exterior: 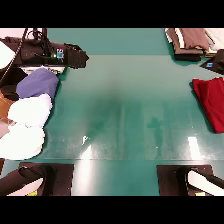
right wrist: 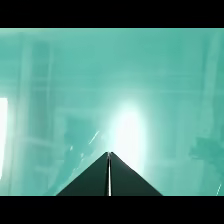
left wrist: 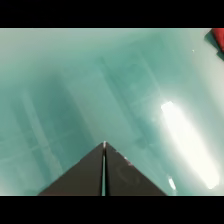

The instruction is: Fold the shirts.

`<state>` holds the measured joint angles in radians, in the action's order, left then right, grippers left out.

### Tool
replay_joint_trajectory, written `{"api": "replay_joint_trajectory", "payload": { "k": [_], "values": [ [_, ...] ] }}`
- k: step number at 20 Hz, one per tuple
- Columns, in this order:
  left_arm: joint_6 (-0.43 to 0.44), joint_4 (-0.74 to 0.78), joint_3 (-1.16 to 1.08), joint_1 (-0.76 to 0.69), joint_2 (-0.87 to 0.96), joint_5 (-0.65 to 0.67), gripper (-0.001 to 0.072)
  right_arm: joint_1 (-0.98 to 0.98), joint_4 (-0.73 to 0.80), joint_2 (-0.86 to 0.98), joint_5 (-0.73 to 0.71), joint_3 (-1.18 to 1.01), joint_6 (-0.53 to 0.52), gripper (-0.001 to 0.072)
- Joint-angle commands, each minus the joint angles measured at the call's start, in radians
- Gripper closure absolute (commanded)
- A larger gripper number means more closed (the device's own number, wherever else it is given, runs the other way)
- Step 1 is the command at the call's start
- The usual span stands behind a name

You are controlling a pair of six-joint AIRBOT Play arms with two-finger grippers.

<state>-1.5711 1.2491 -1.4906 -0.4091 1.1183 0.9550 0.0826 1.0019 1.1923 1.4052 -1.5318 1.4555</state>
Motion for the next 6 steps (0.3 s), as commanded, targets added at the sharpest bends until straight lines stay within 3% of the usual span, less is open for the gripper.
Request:
{"api": "replay_joint_trajectory", "payload": {
  "k": [1,6],
  "values": [
    [0.000,-0.001,0.000,0.000,0.000,-0.026,0.0683,-0.109,-0.006,-0.006,-0.016,0.000,-0.006,0.0696],
    [0.000,-0.001,0.000,0.000,0.000,-0.051,0.0683,-0.124,-0.006,-0.006,-0.016,0.000,-0.006,0.0696]
  ]
}}
